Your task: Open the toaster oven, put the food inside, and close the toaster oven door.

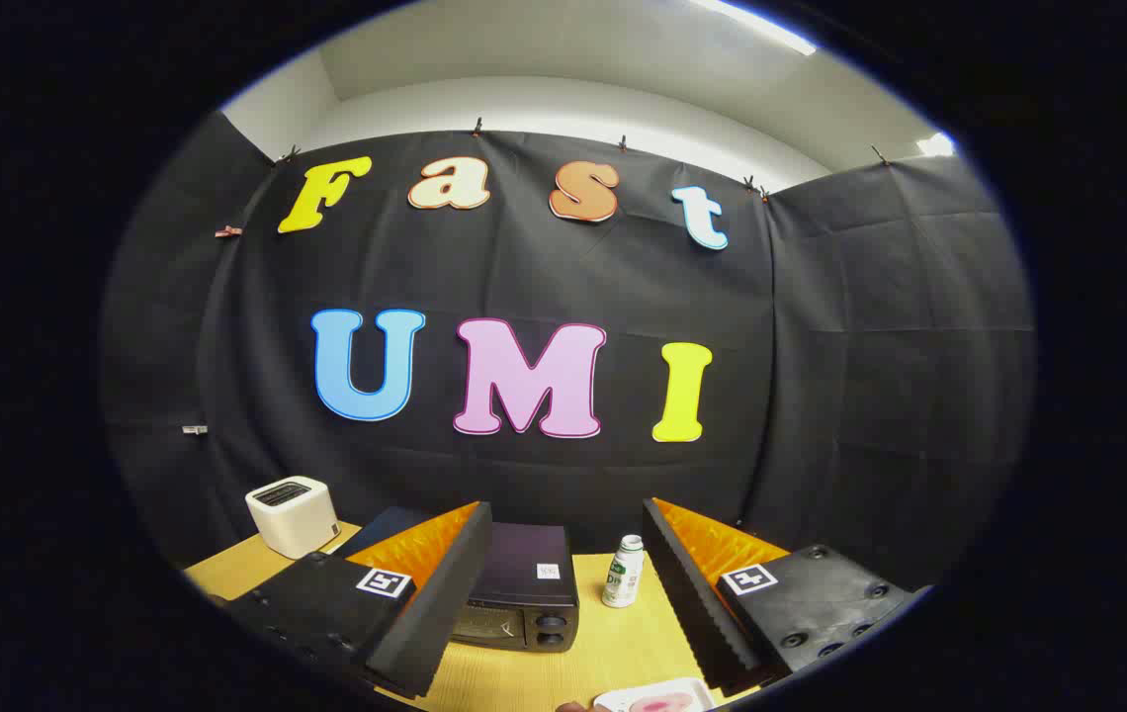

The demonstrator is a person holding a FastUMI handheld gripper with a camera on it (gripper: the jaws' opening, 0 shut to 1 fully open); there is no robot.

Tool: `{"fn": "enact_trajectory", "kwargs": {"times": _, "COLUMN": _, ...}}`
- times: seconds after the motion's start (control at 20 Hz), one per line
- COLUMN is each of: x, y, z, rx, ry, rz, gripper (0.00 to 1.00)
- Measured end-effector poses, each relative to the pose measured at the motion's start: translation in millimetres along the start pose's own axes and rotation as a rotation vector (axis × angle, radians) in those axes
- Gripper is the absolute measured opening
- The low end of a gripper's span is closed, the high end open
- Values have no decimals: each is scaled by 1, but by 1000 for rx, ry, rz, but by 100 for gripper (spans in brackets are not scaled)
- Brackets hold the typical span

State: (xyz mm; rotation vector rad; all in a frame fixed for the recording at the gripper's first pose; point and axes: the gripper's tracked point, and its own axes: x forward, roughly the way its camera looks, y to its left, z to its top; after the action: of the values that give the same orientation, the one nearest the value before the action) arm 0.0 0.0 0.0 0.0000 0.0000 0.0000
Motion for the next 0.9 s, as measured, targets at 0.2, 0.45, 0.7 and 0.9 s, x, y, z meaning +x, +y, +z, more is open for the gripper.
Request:
{"fn": "enact_trajectory", "kwargs": {"times": 0.2, "x": 0, "y": -3, "z": -4, "rx": -3, "ry": 9, "rz": -4, "gripper": 98}}
{"fn": "enact_trajectory", "kwargs": {"times": 0.45, "x": 1, "y": -1, "z": -6, "rx": -2, "ry": 13, "rz": -5, "gripper": 98}}
{"fn": "enact_trajectory", "kwargs": {"times": 0.7, "x": 3, "y": 2, "z": -9, "rx": -2, "ry": 17, "rz": -2, "gripper": 98}}
{"fn": "enact_trajectory", "kwargs": {"times": 0.9, "x": 3, "y": 8, "z": -11, "rx": -9, "ry": 18, "rz": -1, "gripper": 98}}
